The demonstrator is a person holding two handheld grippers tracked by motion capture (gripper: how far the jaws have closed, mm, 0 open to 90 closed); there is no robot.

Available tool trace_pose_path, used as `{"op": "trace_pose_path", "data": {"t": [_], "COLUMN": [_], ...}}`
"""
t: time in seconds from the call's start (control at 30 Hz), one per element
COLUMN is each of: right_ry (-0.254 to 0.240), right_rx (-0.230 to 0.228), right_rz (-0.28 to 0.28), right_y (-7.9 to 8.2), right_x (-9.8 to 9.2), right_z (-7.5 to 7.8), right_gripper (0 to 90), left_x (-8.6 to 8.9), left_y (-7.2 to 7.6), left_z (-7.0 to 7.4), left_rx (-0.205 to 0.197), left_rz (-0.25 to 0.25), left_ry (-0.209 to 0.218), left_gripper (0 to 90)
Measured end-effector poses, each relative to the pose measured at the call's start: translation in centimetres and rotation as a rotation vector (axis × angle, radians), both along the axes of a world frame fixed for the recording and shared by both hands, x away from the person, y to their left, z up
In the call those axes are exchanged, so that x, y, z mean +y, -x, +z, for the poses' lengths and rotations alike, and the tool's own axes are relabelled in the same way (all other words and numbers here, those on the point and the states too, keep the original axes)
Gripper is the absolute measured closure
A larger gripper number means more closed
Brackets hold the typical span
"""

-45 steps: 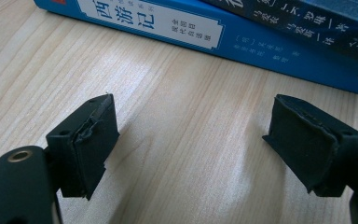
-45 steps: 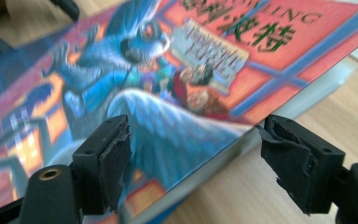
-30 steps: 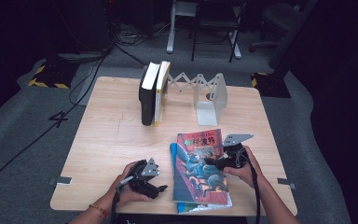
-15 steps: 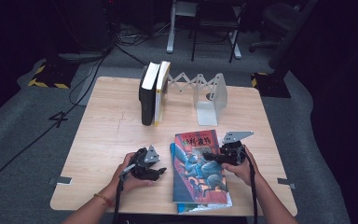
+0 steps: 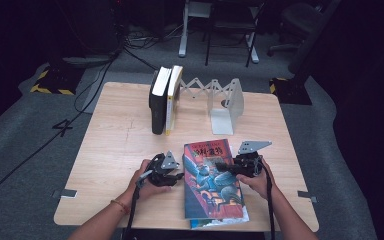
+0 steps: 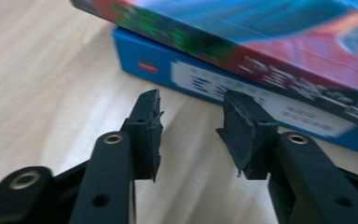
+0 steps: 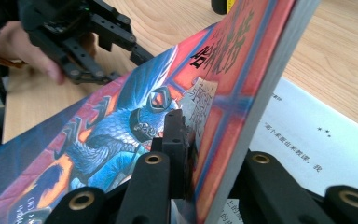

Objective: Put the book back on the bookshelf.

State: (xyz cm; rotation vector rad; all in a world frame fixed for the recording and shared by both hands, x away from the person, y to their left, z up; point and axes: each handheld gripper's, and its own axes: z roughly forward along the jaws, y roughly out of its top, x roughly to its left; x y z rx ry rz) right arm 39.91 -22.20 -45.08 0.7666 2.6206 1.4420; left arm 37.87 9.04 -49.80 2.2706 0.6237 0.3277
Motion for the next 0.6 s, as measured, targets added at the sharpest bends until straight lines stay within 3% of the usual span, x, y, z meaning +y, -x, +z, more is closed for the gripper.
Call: {"op": "trace_pose_path", "data": {"t": [0.1, 0.3, 0.6], "right_ry": [0.004, 0.004, -0.006], "right_rx": [-0.021, -0.072, -0.156], "right_rz": [0.006, 0.015, 0.021], "right_y": [0.1, 0.8, 2.0], "right_x": [0.1, 0.3, 0.1], "right_z": [0.1, 0.8, 2.2], "right_gripper": [78.7, 79.0, 78.9], "left_x": [0.3, 0.1, 0.3], "left_y": [-0.6, -1.5, -3.5], "left_z": [0.4, 1.1, 2.7], "left_rx": [-0.006, -0.031, -0.044], "left_rz": [0.019, 0.051, 0.073], "left_ry": [0.051, 0.052, 0.107], "left_gripper": [59.6, 60.5, 60.4]}}
